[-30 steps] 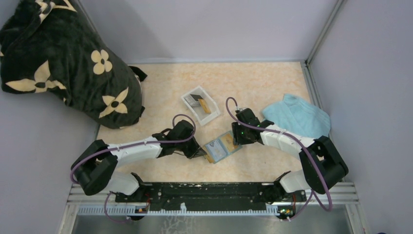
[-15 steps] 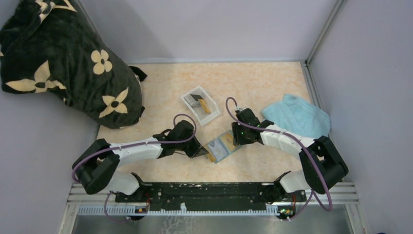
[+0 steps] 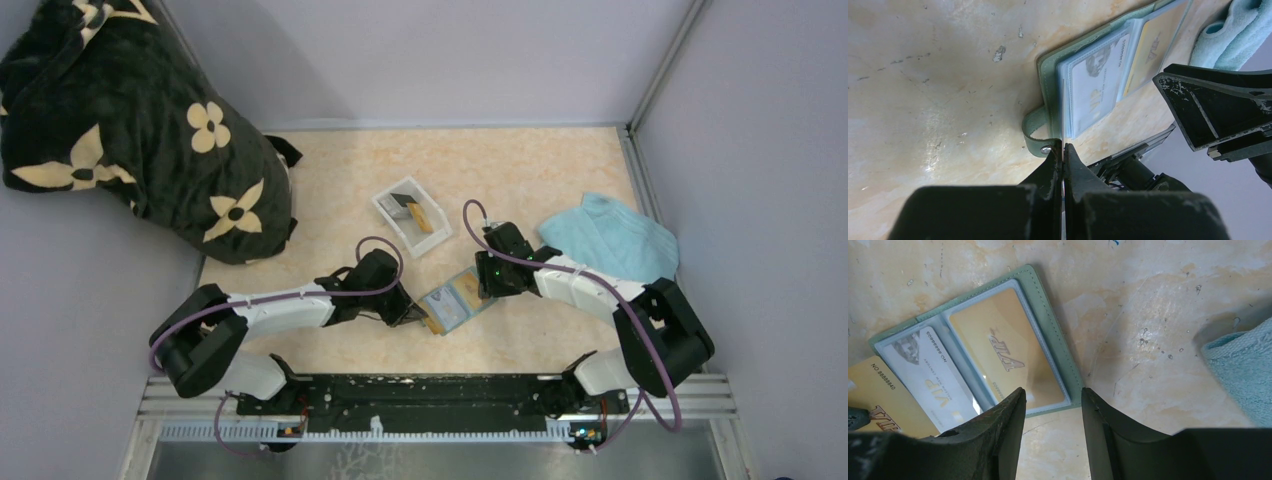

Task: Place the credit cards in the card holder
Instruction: Turn over the card slot in the card holder.

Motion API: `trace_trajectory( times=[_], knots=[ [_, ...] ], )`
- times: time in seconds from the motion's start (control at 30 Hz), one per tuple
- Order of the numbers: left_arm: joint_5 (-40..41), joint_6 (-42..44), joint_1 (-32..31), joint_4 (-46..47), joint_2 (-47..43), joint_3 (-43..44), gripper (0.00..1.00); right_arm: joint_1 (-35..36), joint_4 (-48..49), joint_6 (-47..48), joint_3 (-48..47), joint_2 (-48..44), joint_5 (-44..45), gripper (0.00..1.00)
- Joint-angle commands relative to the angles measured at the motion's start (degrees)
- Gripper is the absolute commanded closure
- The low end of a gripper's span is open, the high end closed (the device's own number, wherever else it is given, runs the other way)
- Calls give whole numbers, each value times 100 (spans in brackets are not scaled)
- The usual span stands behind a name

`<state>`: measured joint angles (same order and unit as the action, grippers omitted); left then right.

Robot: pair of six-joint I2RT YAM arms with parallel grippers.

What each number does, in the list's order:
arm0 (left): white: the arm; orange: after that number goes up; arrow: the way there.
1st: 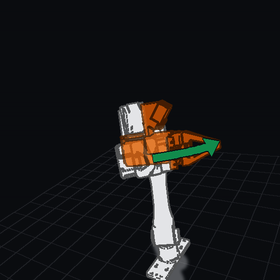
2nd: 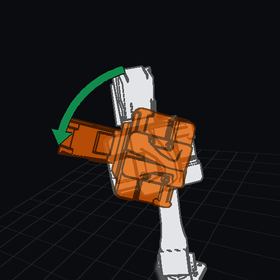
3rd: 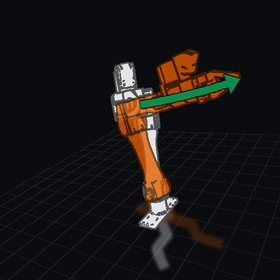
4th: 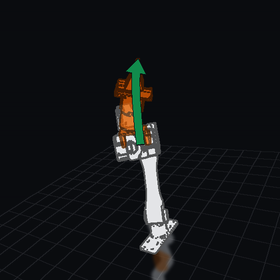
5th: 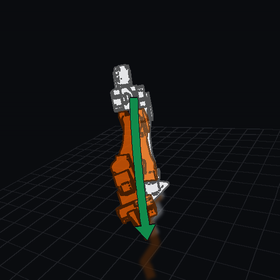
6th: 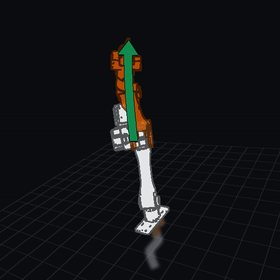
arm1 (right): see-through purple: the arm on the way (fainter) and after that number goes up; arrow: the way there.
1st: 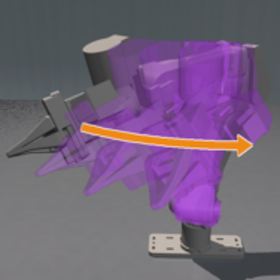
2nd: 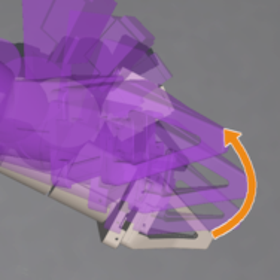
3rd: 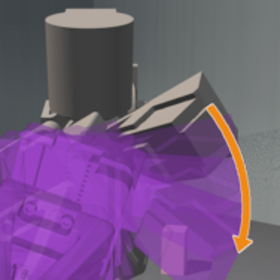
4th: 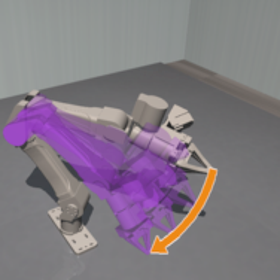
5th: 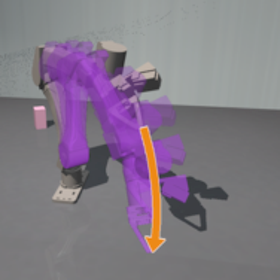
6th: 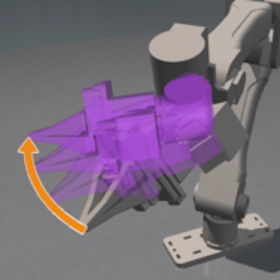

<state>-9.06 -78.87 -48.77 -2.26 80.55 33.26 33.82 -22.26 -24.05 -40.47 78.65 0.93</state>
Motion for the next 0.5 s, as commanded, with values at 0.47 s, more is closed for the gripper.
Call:
trace_trajectory(
  times=[0.47],
  knots=[
    [-23,-181,-98,839,252,-436,100,-51,210,59,-14,172,-134,55]
  ],
)
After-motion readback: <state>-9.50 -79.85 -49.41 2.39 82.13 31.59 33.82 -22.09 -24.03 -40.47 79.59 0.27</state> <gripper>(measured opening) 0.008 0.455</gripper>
